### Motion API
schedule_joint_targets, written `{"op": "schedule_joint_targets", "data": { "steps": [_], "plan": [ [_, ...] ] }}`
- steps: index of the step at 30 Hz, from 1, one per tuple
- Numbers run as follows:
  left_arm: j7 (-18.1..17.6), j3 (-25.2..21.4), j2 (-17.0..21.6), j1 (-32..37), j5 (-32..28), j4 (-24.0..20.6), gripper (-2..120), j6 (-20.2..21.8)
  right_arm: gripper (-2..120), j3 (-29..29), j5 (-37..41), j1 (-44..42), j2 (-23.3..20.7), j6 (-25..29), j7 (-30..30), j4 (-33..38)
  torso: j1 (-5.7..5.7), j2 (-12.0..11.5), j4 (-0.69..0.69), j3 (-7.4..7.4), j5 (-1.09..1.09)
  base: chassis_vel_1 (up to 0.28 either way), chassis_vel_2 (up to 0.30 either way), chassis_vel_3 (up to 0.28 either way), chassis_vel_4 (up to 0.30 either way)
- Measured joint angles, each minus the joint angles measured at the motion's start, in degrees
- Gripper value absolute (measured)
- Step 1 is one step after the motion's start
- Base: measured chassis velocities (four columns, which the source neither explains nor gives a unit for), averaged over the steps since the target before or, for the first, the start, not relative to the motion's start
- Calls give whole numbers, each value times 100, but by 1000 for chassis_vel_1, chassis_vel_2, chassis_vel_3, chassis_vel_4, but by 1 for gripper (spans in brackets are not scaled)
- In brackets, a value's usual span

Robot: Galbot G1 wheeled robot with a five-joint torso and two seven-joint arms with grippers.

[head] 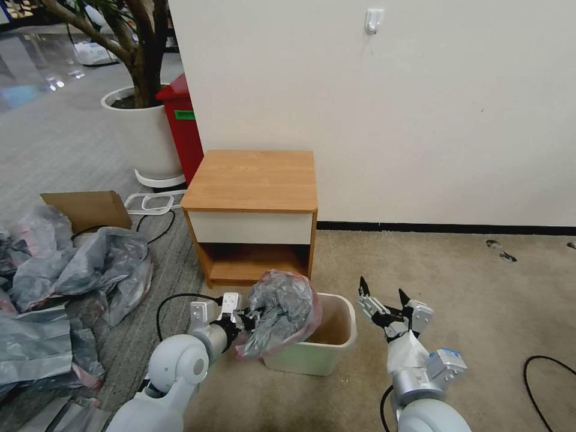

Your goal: Pick up the garbage bag from the table and place it over the trash can.

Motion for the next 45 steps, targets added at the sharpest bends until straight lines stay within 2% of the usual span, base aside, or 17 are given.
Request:
{"op": "schedule_joint_targets", "data": {
  "steps": [2,8,10,11,12,13,14,15,16,17,19,20,22,27,32,38,45],
  "plan": [
    [0,-1,-19,29,41,-34,0,-1,100,1,-11,0,-1,1,-1,4,0,0,0,0,0,0,0,0,0],
    [-26,-82,-29,202,153,-286,0,-105,100,-77,-36,31,5,0,-1,33,0,0,-2,1,-3,0,0,0,0],
    [-69,-159,-22,407,324,-497,0,-468,100,-201,-56,79,10,-7,-4,87,0,-1,-1,0,-2,0,0,0,0],
    [-69,-159,-22,407,324,-497,0,-468,100,-201,-56,79,10,-7,-4,87,0,-1,-1,0,-2,0,0,0,0],
    [-72,-208,-17,566,517,-627,0,-764,100,-333,-81,110,-6,-24,-50,144,0,0,-1,0,-2,0,0,0,0],
    [-72,-208,-17,566,517,-627,0,-764,100,-333,-81,110,-6,-24,-50,144,0,0,-1,0,-2,0,0,0,0],
    [-75,-255,-20,725,774,-742,0,-1131,100,-495,-88,120,-46,-94,-138,231,0,0,0,0,-2,0,0,0,0],
    [-83,-296,-32,814,972,-790,0,-1395,100,-631,-68,111,-93,-227,-234,325,0,0,0,1,-2,0,0,0,0],
    [-90,-381,-43,957,1205,-858,0,-1841,100,-903,-14,80,-198,-478,-481,465,0,0,0,0,-2,0,0,0,0],
    [-90,-381,-43,957,1205,-858,0,-1841,100,-903,-14,80,-198,-478,-481,465,0,0,0,0,-2,0,0,0,0],
    [-62,-471,-31,1141,1363,-955,0,-2278,100,-1247,25,137,-385,-899,-863,589,0,0,0,0,-3,0,0,0,0],
    [-62,-471,-31,1141,1363,-955,0,-2278,100,-1247,25,137,-385,-899,-863,589,0,0,0,0,-3,0,0,0,0],
    [-1,-570,-6,1308,1483,-1122,0,-2527,100,-1572,223,363,-571,-1355,-1031,618,0,0,0,0,0,0,0,0,0],
    [62,-606,-8,1451,1581,-1276,0,-2620,100,-1759,504,792,-737,-1670,-1130,441,0,0,-1,0,-1,0,0,0,0],
    [117,-638,-24,1556,1810,-1298,0,-2790,100,-1844,1279,1268,-905,-2016,-896,299,1,0,-1,1,-2,0,0,0,0],
    [176,-635,-44,1631,1813,-1325,0,-2887,100,-1930,1707,1761,-975,-2163,-644,-50,0,0,-1,1,-1,0,0,0,0],
    [260,-658,-69,1707,1812,-1403,0,-2920,100,-2135,1860,2082,-899,-2184,-553,-320,0,0,-1,1,-2,0,0,0,0]
  ]
}}
